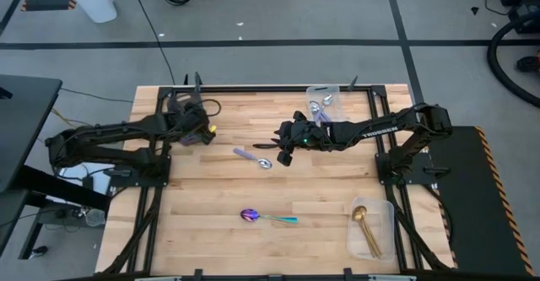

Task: Sort silverware by color (type)
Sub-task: Adjust the black bin, then put the purple spoon into the top transparent bin

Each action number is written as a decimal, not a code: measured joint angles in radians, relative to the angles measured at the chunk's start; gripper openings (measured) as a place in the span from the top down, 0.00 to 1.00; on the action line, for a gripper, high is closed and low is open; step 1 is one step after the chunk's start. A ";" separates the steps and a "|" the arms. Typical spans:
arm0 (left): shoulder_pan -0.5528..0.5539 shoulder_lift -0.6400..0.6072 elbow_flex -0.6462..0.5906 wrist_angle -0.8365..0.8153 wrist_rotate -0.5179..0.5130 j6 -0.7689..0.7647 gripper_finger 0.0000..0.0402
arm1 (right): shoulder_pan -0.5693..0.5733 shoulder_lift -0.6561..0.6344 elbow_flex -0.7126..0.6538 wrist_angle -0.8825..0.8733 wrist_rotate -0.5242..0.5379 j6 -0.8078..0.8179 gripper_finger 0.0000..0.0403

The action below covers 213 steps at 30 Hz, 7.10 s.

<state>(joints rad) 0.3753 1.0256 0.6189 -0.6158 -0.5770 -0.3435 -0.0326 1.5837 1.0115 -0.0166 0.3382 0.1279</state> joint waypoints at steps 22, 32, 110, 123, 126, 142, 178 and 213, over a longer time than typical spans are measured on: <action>-0.391 0.032 0.000 0.232 0.050 0.086 0.61 | 0.000 -0.016 0.000 -0.045 -0.005 -0.045 0.68; -0.374 0.101 0.000 0.219 -0.109 -0.021 0.62 | 0.000 -0.016 0.000 -0.061 -0.018 -0.051 0.68; -0.124 0.101 0.068 -0.133 0.364 0.301 0.98 | 0.021 -0.016 0.000 0.014 -0.056 -0.053 0.68; -0.142 0.101 0.067 -0.118 0.302 0.542 0.98 | 0.020 -0.016 0.000 0.016 -0.059 -0.053 0.68; -0.134 0.101 0.067 -0.104 0.296 0.594 0.98 | 0.021 -0.016 0.000 0.016 -0.063 -0.053 0.68; -0.061 0.101 0.067 -0.102 0.275 0.618 0.93 | 0.020 -0.016 0.000 0.016 -0.071 -0.054 0.68; -0.275 0.100 0.109 0.298 0.326 0.373 0.63 | 0.025 -0.080 0.000 -0.250 -0.153 0.003 0.68; -0.157 0.594 0.116 0.492 0.579 0.570 0.63 | 0.098 -0.081 0.000 -0.225 -0.148 0.088 0.68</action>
<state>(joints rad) 0.2188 1.6196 0.7349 -0.1237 0.0024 0.2265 0.0650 1.5024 1.0115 -0.2420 0.1900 0.2163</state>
